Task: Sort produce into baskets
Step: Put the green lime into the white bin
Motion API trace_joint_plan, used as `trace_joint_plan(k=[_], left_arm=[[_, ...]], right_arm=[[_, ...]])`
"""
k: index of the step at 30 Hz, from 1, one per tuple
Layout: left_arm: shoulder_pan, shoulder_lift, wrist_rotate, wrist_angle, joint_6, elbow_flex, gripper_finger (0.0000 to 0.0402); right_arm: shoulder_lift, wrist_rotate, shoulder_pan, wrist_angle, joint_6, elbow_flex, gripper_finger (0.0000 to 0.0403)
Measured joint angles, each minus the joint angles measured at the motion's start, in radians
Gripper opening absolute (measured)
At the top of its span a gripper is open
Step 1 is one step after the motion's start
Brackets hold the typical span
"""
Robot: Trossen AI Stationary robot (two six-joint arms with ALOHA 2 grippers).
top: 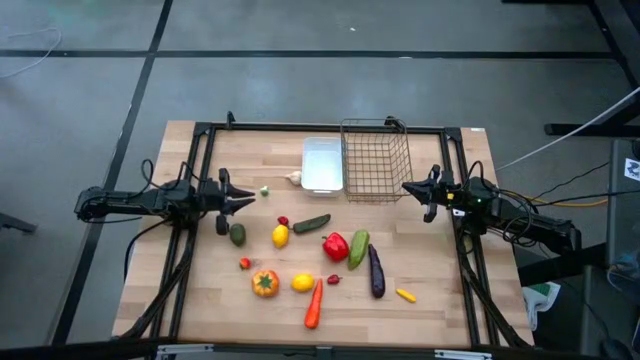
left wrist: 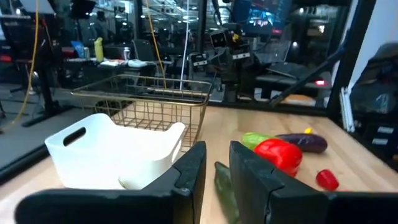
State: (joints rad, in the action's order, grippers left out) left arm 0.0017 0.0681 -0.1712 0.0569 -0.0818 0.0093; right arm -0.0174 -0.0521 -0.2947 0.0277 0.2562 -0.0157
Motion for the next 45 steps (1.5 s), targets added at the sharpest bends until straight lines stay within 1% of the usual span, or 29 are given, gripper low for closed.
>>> trace_joint_plan(k=[8,10,14,16,19,25,28,30,34,37,39,45], left_arm=[[0.000,0.000,-0.001,0.141,-0.124,0.000,0.0068],[0.000,0.000,-0.032,0.171,-0.170,0.000,0.0068],[0.000,0.000,-0.138,0.198,-0.267,0.001,0.0080],[0.000,0.000,-0.181,0.193,-0.300,0.001,0.0098],[0.000,0.000,-0.232,0.194,-0.325,0.001,0.0136],[0.000,0.000,-0.239,0.198,-0.423,0.001,0.0215],[0.000,0.000,-0.241,0.198,-0.528,0.001,0.0241],[0.000,0.000,-0.241,0.201,-0.586,0.001,0.0251],[0.000,0.000,-0.241,0.225,-0.614,0.001,0.0257],[0.000,0.000,-0.241,0.223,-0.585,0.024,0.0255],[0.000,0.000,-0.242,0.224,-0.553,0.053,0.0252],[0.000,0.016,-0.241,0.214,-0.544,0.169,0.0241]], right_arm=[[0.000,0.000,0.000,0.000,0.000,0.000,0.0003],[0.000,0.000,0.000,0.000,0.000,0.000,0.0003],[0.000,0.000,0.000,0.000,0.000,0.000,0.0003],[0.000,0.000,0.000,0.000,0.000,0.000,0.0003],[0.000,0.000,0.000,0.000,0.000,0.000,0.0003],[0.000,0.000,0.000,0.000,0.000,0.000,0.0003],[0.000,0.000,0.000,0.000,0.000,0.000,0.0003],[0.000,0.000,0.000,0.000,0.000,0.000,0.0003],[0.000,0.000,0.000,0.000,0.000,0.000,0.0003],[0.000,0.000,0.000,0.000,0.000,0.000,0.0003],[0.000,0.000,0.000,0.000,0.000,0.000,0.0003],[0.000,0.000,0.000,0.000,0.000,0.000,0.0003]])
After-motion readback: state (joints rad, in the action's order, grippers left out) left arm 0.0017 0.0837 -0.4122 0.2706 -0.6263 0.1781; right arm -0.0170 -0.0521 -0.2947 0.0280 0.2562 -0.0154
